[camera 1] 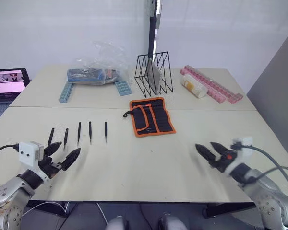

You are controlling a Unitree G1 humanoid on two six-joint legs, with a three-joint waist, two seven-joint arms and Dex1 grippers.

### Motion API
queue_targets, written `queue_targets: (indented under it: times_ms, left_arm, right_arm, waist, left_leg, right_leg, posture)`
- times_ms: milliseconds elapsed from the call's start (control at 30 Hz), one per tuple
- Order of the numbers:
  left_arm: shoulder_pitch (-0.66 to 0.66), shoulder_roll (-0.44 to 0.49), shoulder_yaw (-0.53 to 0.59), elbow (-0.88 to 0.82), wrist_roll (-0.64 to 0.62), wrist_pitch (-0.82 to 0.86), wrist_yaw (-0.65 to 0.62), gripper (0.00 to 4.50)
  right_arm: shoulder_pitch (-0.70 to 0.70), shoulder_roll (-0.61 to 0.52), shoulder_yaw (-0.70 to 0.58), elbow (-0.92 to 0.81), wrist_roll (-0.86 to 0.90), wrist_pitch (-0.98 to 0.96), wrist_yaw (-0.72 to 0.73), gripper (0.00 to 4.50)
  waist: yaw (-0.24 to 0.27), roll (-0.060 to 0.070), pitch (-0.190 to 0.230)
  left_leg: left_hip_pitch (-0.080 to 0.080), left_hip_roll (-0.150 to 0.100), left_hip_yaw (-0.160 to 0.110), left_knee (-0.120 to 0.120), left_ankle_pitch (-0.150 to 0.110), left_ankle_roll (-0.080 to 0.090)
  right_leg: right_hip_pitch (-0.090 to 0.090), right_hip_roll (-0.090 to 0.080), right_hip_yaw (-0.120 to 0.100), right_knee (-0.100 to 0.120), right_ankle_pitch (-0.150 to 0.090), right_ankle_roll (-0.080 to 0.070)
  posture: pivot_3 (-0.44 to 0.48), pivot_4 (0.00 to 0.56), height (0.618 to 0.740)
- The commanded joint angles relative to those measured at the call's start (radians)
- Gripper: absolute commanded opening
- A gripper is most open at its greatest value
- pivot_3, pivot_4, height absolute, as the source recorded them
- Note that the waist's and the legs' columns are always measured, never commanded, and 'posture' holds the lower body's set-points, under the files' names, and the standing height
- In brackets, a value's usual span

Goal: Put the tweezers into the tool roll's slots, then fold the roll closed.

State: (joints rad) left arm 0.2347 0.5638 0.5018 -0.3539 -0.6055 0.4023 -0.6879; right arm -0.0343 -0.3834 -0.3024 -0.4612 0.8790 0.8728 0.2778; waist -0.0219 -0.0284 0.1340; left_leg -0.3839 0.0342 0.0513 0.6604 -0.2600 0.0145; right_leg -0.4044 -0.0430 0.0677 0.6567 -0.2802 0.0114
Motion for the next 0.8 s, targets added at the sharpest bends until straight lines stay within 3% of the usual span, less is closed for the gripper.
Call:
queue_targets:
  times_ms: [33, 167, 300, 567, 800]
  left_arm:
    - [0.031, -0.001, -0.037, -0.100, -0.020, 0.023, 0.003, 4.49]
    - [0.033, -0.018, -0.066, -0.139, -0.025, 0.035, 0.034, 4.49]
    - [0.034, -0.020, -0.074, -0.158, -0.027, 0.042, 0.050, 4.49]
    - [0.040, -0.027, -0.072, -0.179, -0.024, 0.035, 0.088, 4.49]
    - [0.047, -0.035, -0.083, -0.188, -0.021, 0.030, 0.103, 4.49]
  right_arm:
    - [-0.108, 0.062, 0.017, -0.022, 0.148, 0.163, -0.190, 4.50]
    - [-0.233, 0.193, 0.069, 0.013, 0.260, 0.231, -0.342, 4.50]
    - [-0.333, 0.319, 0.104, 0.139, 0.235, 0.257, -0.487, 4.50]
    - [-0.491, 0.495, 0.064, 0.383, 0.196, 0.182, -0.611, 4.50]
    - [-0.629, 0.537, 0.015, 0.601, 0.182, 0.095, -0.621, 4.50]
  waist:
    - [-0.002, 0.000, 0.000]
    - [0.000, 0.000, 0.000]
    - [-0.009, -0.001, 0.000]
    - [-0.021, -0.001, 0.000]
    - [-0.026, 0.000, 0.000]
  left_leg:
    - [0.000, 0.000, 0.000, 0.000, 0.000, 0.000]
    - [-0.001, 0.000, 0.000, 0.000, 0.000, 0.000]
    - [-0.002, 0.000, 0.000, 0.000, 0.000, 0.000]
    - [-0.003, -0.001, 0.000, 0.000, 0.000, 0.000]
    - [-0.004, -0.001, -0.001, 0.000, 0.000, 0.000]
  right_leg:
    - [0.000, 0.000, 0.000, 0.000, 0.000, 0.000]
    - [-0.001, 0.001, -0.001, 0.000, 0.000, 0.000]
    - [-0.001, 0.001, -0.001, 0.000, 0.000, 0.000]
    - [-0.003, 0.001, -0.002, 0.000, 0.000, 0.000]
    - [-0.003, 0.000, -0.004, 0.000, 0.000, 0.000]
  posture:
    - [0.000, 0.150, 0.737]
    - [0.000, 0.150, 0.737]
    - [0.000, 0.150, 0.737]
    - [0.000, 0.150, 0.737]
    - [0.000, 0.150, 0.737]
